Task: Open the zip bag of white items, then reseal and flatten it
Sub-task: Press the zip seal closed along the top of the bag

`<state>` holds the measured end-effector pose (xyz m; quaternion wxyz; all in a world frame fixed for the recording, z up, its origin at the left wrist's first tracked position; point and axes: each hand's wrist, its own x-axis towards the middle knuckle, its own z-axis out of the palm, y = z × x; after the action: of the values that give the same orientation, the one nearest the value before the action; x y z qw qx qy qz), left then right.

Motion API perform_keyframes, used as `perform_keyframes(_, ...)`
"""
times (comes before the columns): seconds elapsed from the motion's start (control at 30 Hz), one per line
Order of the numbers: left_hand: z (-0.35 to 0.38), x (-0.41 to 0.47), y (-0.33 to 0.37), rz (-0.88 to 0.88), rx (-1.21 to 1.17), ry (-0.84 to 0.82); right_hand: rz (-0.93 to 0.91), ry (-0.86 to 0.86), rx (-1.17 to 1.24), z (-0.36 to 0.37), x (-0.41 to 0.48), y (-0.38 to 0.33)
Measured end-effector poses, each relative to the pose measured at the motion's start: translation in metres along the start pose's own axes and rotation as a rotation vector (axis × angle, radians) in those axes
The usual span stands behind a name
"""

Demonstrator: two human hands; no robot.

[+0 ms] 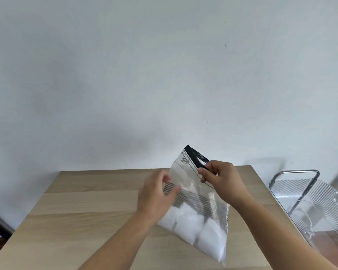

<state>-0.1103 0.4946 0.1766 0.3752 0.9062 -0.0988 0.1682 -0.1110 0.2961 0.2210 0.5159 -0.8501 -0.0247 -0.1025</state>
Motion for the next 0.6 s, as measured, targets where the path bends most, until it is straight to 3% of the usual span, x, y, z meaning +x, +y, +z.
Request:
perform_keyframes(0.1, 0.015, -0.016, 0.014, 0.122, 0.121, -0.118, 0.047, 0.055, 0.083, 0.005, 0.001, -0.003)
perform_keyframes(0.33, 0.024, -0.015, 0.024, 0.086, 0.182, 0.091, 0.077, 0.067, 0.153, 0.012, -0.002, -0.010)
perform_keyframes(0.6, 0.023, -0.009, 0.022, 0.084, 0.177, 0.078, 0.091, 0.093, 0.202, 0.014, 0.000, -0.010)
